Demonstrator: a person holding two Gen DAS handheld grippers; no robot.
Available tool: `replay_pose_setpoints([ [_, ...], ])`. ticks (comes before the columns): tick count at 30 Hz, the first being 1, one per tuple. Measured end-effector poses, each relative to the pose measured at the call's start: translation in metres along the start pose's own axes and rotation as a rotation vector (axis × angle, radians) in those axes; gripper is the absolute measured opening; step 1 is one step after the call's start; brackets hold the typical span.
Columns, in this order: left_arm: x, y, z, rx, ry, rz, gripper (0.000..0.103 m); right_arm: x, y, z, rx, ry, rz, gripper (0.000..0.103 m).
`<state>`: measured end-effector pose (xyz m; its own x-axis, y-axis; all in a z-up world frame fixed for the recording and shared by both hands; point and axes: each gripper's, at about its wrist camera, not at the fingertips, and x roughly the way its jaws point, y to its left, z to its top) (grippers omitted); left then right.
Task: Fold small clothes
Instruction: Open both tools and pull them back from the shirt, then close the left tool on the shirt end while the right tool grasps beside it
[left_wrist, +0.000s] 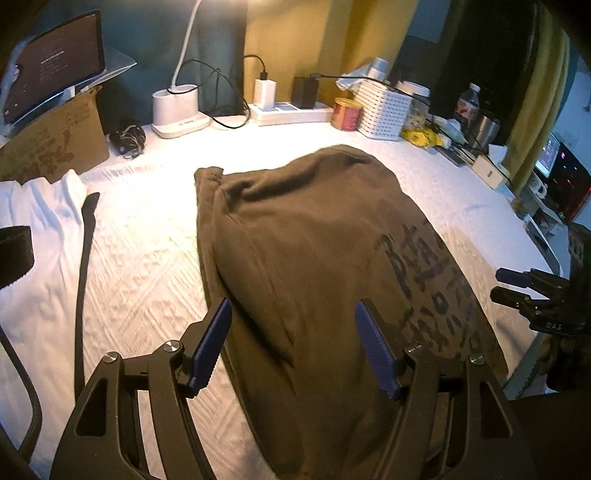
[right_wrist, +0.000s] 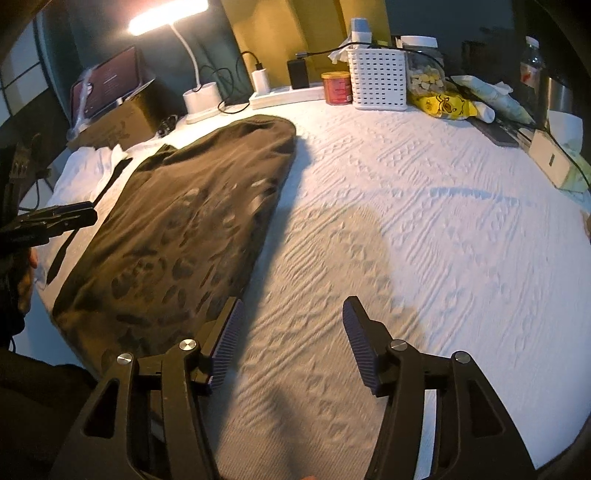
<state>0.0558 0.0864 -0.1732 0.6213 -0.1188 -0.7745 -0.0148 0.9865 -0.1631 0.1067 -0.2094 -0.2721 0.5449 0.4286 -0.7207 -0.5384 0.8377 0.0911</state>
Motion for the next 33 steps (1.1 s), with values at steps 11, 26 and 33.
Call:
replay_pose_setpoints([
  [11, 0.025, 0.022, 0.027, -0.010, 0.000, 0.023, 0.069, 0.023, -0.017, 0.034, 0.024, -0.011, -0.040, 0.060],
  [26, 0.063, 0.074, 0.059, -0.100, -0.037, 0.053, 0.069, 0.053, -0.030, 0.087, 0.052, -0.047, -0.044, 0.060],
  [33, 0.083, 0.083, 0.068, -0.109, -0.023, 0.022, 0.070, 0.072, -0.031, 0.108, 0.060, -0.046, -0.025, 0.060],
])
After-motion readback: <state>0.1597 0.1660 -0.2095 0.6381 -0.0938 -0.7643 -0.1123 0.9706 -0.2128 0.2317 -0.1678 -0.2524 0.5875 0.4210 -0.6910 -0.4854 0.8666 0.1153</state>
